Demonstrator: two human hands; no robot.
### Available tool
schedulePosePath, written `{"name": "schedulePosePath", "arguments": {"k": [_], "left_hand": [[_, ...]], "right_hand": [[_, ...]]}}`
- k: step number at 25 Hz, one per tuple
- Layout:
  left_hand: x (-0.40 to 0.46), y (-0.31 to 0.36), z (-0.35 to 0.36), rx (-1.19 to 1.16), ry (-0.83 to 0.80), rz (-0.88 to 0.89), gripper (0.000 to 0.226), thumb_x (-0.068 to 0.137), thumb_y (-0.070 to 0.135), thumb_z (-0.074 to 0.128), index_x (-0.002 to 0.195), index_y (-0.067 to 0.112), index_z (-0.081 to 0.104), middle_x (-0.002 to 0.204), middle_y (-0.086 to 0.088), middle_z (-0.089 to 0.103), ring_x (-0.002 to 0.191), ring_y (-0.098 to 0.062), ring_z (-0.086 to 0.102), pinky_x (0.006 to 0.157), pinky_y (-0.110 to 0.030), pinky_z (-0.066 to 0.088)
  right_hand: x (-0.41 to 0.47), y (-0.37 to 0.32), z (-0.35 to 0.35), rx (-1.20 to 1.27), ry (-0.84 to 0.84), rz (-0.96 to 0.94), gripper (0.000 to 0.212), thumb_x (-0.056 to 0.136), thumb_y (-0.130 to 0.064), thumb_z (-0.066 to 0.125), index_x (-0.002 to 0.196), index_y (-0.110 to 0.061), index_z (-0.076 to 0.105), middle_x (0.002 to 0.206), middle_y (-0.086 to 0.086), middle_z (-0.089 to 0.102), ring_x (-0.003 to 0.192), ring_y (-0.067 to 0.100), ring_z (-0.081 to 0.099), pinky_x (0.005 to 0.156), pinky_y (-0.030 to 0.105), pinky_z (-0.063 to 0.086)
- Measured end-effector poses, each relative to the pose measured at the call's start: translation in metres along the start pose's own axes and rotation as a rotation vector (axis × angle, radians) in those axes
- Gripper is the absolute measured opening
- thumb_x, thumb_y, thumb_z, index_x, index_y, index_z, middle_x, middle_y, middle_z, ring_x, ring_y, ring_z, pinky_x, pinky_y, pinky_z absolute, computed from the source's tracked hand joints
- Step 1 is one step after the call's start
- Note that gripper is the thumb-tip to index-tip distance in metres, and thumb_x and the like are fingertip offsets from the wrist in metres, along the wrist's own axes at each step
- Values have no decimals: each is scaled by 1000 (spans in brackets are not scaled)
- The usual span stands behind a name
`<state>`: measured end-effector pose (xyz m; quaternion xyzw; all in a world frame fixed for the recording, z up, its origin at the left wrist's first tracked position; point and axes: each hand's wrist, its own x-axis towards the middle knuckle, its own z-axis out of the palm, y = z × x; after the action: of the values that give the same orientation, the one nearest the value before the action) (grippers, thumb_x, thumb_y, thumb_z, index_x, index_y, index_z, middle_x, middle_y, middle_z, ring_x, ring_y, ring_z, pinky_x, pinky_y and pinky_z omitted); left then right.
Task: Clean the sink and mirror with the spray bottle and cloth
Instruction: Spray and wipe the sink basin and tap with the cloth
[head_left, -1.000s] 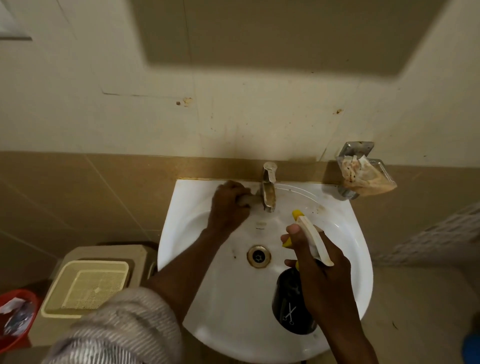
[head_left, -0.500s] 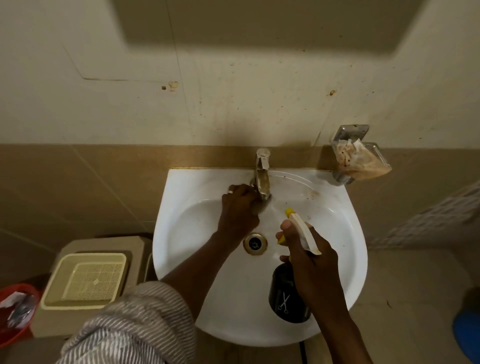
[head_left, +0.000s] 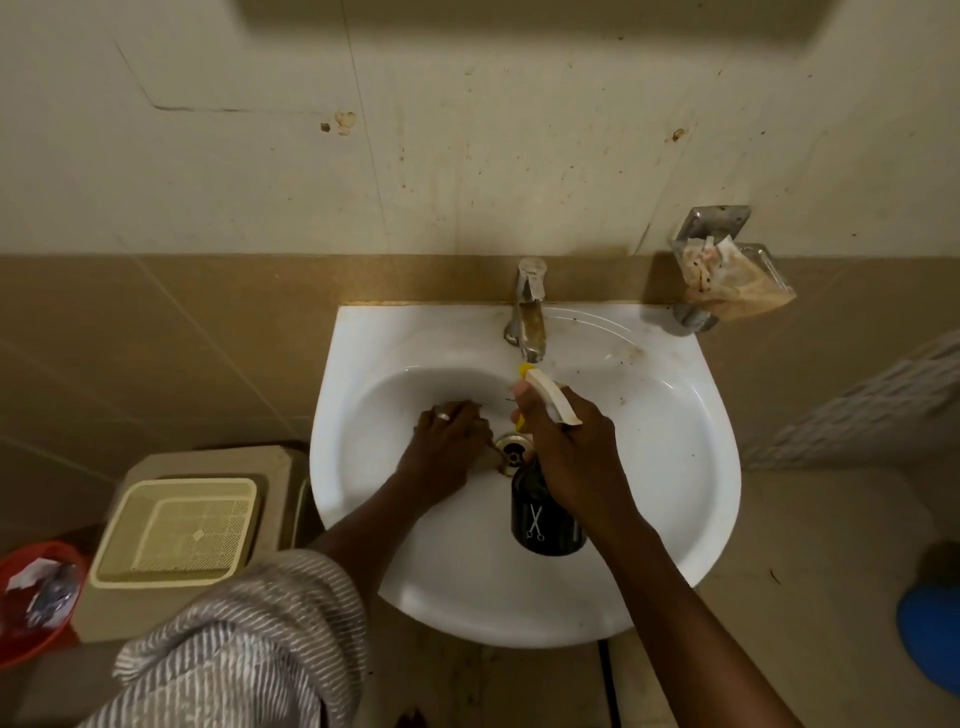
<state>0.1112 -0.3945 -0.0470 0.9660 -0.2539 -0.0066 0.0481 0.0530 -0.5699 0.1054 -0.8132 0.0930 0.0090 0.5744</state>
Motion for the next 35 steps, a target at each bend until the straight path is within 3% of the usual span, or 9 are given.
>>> {"name": "schedulePosePath", "arguments": {"k": [4,8,12,16,21,25,29,32,35], "left_hand": [[-6,-1,-10,23,76,-197,45,58,14,75,102,19,66,118,-8,59,105,-38,54,72,-41,38],[-29,19,-34,29,-223,-342,38,80,38,65,115,26,58,129,-5,42,126,-38,39,88,-49,39],[-59,71,-68,-141,-471,-459,41,90,49,51,123,25,56,134,-6,41,130,-37,35,101,-55,39],[-56,101,-100,-336,-763,-313,35,97,39,49,118,15,64,117,-9,65,102,-26,60,95,-43,51],[-27,67,-117,-285,-423,-188,21,90,24,56,106,18,68,110,-8,62,101,-29,61,85,-40,50],[-1,3,-102,232,-13,43,36,77,24,74,112,18,65,124,-10,55,110,-34,54,80,-45,47],[-15,-42,-73,355,-71,77,48,48,34,91,91,20,75,112,-7,67,106,-36,64,79,-44,51],[-23,-24,-66,184,-205,-187,42,85,42,67,123,24,64,139,-5,46,136,-34,38,98,-45,35],[-35,1,-78,79,-369,-337,46,93,50,51,131,25,56,136,-6,41,135,-35,32,100,-50,34]], "right_hand": [[-5,6,-10,-14,-4,-18,40,103,-44,57,106,-8,73,93,23,76,82,28,71,74,39,61],[-20,15,-19,-19,-15,14,47,100,-50,58,100,-6,72,91,24,74,85,39,72,77,57,61],[-39,3,-22,-16,-71,-17,47,102,-49,58,95,-4,69,82,23,71,76,38,73,70,40,61],[-48,-11,-32,-4,-90,-36,40,101,-49,58,93,-14,74,82,7,76,78,27,75,63,22,58],[-42,-23,-46,28,-32,-90,30,101,-50,58,97,-25,74,90,7,79,84,21,76,80,51,64],[-32,-12,-33,25,-38,-109,46,100,-45,62,104,-1,72,92,27,74,84,39,70,71,59,58],[-33,-1,-24,5,-87,-96,52,100,-48,60,102,3,70,90,29,71,79,46,66,71,51,54],[-38,-2,-23,-12,-97,-84,52,100,-48,60,105,2,70,90,27,72,80,43,68,74,55,57],[-46,-8,-32,-29,-96,-106,52,99,-52,60,104,-1,71,90,23,74,84,38,71,75,60,59]]}}
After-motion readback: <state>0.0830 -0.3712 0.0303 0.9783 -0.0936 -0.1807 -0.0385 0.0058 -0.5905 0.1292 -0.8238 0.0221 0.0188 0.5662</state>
